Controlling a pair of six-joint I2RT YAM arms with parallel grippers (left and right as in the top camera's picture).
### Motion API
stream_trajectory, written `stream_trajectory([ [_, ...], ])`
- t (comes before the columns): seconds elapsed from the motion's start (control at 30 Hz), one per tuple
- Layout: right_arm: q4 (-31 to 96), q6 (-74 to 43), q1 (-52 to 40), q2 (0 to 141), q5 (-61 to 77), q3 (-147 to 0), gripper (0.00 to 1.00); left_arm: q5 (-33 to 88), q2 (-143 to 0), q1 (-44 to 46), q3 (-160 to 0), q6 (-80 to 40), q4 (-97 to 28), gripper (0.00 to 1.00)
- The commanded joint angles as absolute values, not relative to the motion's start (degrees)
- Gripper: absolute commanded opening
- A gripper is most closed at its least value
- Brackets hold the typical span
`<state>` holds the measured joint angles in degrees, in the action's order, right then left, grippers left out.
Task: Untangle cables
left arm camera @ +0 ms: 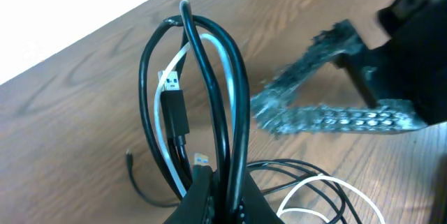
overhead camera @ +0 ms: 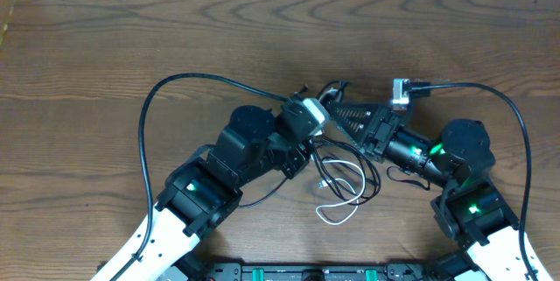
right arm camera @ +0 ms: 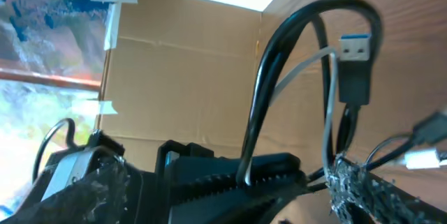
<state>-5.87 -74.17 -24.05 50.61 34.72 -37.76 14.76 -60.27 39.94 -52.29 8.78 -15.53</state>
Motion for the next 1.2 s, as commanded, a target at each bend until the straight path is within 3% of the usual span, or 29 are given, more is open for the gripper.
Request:
stream_trajectory([
  [0.0,-5.9,-69.1,-22.9,50.6,34.1,-37.7,0.93,12.1,-59.7,37.5,-52.4,3.9,-16.0,0.08],
  [0.27,-2.6,-59.9,-21.7,50.6,34.0,-37.7,0.94,14.4,-56.6,34.6,-52.4,2.3,-16.2,0.08],
  [0.5,-0.1,-50.3,-21.7,50.7,33.3,-37.7,0.89,25.5,-55.1,34.6,-52.4,2.5,-16.2,0.07],
  [0.8,1.2,-48.2,-21.7,50.7,26.4,-37.7,0.84,39.7,-54.7,34.6,-52.4,2.4,-16.1,0.08],
  [1.17,5.8,-47.5,-21.7,50.6,20.5,-37.7,0.79,40.0,-53.8,34.6,-52.4,2.5,-15.8,0.08],
])
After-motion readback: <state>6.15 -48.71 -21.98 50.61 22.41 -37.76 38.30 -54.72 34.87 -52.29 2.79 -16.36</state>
